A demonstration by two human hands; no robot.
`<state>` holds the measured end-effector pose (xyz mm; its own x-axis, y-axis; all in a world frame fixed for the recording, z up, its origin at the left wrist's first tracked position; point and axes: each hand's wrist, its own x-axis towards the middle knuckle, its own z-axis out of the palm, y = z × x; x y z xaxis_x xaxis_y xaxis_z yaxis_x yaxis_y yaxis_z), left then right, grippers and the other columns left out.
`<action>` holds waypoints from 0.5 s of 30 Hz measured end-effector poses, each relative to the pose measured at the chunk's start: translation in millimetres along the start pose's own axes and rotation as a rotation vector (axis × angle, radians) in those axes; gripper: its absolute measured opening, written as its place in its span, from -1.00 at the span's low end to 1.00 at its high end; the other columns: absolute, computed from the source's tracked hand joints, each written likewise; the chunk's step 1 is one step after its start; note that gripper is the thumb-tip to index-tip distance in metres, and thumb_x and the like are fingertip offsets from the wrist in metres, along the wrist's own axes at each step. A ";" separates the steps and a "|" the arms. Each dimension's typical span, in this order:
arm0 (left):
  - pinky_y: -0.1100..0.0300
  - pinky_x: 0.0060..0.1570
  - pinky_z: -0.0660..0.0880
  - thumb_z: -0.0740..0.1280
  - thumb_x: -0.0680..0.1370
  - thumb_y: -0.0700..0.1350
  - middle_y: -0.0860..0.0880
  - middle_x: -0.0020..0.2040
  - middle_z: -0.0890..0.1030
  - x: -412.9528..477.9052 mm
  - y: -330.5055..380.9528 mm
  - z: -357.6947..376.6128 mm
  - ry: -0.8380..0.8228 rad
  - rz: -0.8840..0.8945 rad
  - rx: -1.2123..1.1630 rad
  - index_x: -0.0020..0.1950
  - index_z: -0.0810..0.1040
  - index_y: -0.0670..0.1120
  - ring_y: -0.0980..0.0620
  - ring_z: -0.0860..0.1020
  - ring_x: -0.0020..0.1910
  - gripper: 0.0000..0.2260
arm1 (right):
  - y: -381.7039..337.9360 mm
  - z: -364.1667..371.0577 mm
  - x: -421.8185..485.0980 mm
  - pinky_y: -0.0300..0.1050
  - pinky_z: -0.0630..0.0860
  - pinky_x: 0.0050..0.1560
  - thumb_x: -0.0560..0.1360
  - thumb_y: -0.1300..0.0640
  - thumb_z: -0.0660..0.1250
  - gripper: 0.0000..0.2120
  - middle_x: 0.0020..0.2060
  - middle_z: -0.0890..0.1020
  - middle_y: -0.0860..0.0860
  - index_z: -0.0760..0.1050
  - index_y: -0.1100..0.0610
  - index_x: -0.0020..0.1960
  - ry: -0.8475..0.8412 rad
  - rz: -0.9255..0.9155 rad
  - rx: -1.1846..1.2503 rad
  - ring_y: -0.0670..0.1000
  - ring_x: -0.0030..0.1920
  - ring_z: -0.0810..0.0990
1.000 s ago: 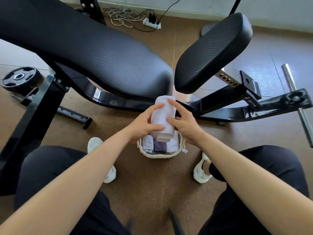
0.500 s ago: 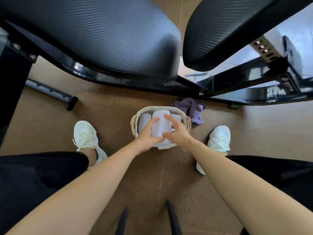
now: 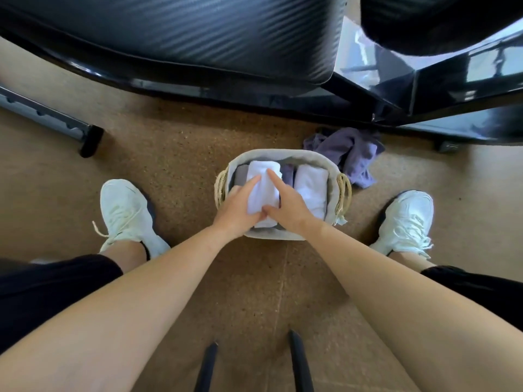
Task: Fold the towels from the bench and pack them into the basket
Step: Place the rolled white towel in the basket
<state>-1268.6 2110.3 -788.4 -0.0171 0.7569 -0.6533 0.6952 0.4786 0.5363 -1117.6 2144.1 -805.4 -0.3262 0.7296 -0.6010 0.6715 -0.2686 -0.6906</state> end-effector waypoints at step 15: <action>-0.14 0.50 0.25 0.38 0.50 0.31 -0.01 0.68 -0.01 15.5 -9.9 7.2 0.080 0.434 0.707 0.65 0.05 0.17 -0.19 0.03 0.64 -0.18 | 44.2 -103.5 11.4 -0.06 0.50 -0.05 0.51 0.24 0.36 -0.75 0.02 0.57 0.12 0.61 0.16 0.18 0.682 -0.163 -0.401 0.13 0.04 0.56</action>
<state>-1270.6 2114.1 -807.6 0.3242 0.8516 -0.4119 0.9386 -0.2353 0.2523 -1022.8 2205.7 -801.2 -0.0499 0.9980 -0.0381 0.8804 0.0259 -0.4734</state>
